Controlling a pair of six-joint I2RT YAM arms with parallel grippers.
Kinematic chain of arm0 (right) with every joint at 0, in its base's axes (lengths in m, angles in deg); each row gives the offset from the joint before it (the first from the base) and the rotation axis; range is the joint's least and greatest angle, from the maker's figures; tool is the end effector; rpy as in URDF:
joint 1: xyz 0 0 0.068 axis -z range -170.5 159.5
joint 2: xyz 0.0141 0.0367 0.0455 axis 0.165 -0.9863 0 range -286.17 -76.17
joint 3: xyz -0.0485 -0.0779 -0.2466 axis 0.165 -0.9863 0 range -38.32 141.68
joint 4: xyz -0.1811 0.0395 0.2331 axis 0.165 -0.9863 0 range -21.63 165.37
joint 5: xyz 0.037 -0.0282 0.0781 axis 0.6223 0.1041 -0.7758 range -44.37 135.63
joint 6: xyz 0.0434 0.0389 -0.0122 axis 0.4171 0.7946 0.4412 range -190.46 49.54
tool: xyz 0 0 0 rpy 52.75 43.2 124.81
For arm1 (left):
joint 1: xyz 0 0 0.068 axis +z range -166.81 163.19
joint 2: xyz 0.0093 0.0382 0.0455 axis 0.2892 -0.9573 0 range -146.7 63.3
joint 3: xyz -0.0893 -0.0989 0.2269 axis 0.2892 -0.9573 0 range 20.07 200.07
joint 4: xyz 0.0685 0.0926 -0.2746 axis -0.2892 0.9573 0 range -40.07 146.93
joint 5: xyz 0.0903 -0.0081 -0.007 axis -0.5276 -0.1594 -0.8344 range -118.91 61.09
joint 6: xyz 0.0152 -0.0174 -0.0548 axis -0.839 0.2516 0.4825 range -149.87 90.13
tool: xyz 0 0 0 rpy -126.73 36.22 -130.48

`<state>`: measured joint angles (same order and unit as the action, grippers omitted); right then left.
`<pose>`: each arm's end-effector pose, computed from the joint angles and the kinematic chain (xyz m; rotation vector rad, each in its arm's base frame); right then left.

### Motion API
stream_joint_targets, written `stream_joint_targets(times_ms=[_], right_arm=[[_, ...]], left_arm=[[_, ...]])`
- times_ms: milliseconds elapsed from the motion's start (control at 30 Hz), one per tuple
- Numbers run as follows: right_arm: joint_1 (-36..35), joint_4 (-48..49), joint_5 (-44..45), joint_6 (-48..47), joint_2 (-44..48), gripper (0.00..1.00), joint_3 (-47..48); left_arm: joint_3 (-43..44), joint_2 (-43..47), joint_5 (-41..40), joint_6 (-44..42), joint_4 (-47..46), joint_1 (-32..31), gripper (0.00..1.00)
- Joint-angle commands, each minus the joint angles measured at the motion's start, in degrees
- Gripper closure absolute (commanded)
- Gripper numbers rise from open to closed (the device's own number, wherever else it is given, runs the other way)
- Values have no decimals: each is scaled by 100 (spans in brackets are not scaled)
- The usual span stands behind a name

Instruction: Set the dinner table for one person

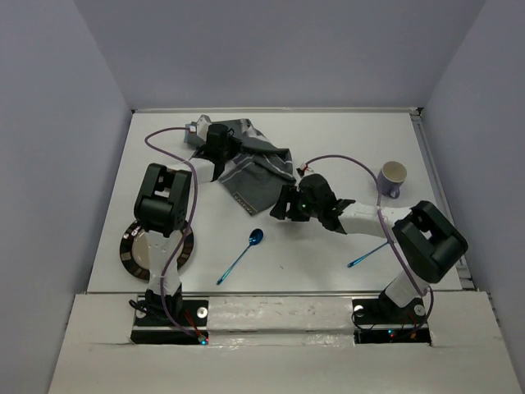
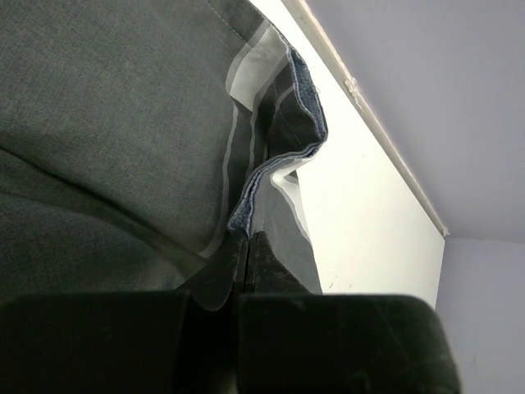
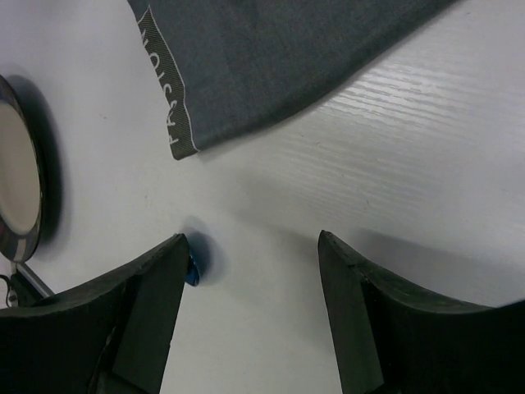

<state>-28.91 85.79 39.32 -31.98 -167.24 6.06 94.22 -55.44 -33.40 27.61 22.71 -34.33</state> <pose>0.2771 0.2258 0.1329 -0.0638 2.3378 0.8374 0.4761 -0.1467 0.1449 -0.7217 1.8199 -0.8145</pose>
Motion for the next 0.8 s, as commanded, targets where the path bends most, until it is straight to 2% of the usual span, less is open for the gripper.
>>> stream_joint_targets(times_ms=[0,367,567,667,700,767], right_arm=[[-289,488,594,554,-524,34,554],[-799,-232,1685,1274,-1677,54,1660],[-861,-391,1764,2154,-2090,58,1802],[-861,-408,2053,2295,-2143,65,1820],[-861,-400,2089,2313,-2135,74,1820],[-861,-417,2255,2287,-2108,84,1794]], left_arm=[[-75,623,10,-245,-397,12,100],[-656,1054,89,-342,-793,-41,100],[-709,1072,177,-395,-863,-41,100],[-735,1133,159,-482,-864,-24,100],[-744,1160,159,-517,-864,-15,100],[-744,1221,185,-544,-864,11,100]])
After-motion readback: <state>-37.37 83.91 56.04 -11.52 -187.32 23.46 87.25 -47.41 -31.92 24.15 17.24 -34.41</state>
